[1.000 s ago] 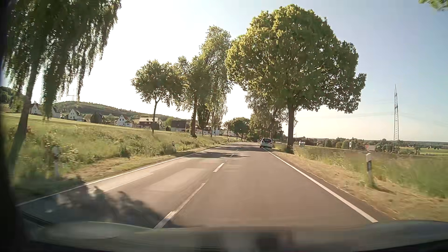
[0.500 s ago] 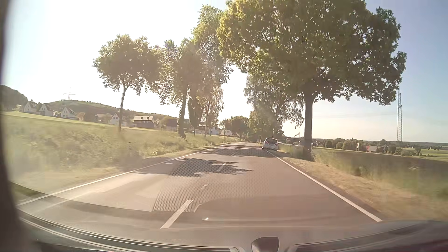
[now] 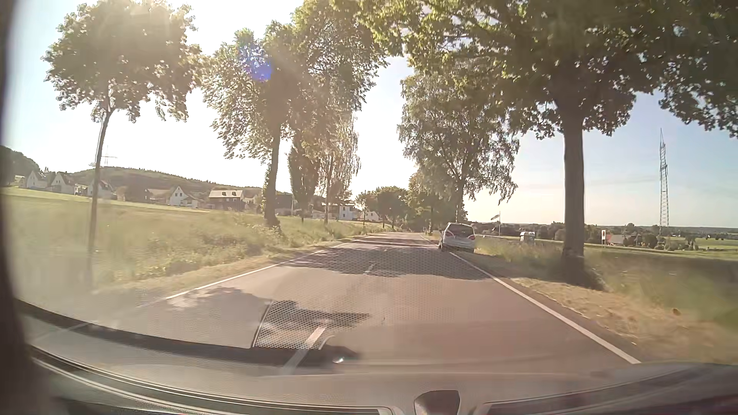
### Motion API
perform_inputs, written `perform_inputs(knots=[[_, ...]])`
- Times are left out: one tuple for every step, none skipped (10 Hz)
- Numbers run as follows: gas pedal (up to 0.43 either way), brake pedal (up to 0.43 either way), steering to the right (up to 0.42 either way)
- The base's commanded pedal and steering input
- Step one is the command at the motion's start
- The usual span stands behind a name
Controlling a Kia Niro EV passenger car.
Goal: Follow the waypoints while adhering to traffic rules and regulations
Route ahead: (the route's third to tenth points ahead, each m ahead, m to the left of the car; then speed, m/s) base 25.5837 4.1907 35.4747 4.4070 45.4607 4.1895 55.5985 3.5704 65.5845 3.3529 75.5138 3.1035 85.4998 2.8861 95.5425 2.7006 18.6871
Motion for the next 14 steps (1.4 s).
perform_inputs(knots=[[0.189,0.006,0.007],[0.189,0.006,0.007],[0.189,0.006,0.007],[0.189,0.006,0.007],[0.189,0.006,0.007],[0.189,0.006,0.007],[0.189,0.0,0.007],[0.189,0.006,0.007],[0.189,0.006,0.007],[0.189,0.006,0.007],[0.189,0.006,0.007],[0.189,0.006,0.007],[0.189,0.006,0.007],[0.189,0.006,0.006]])
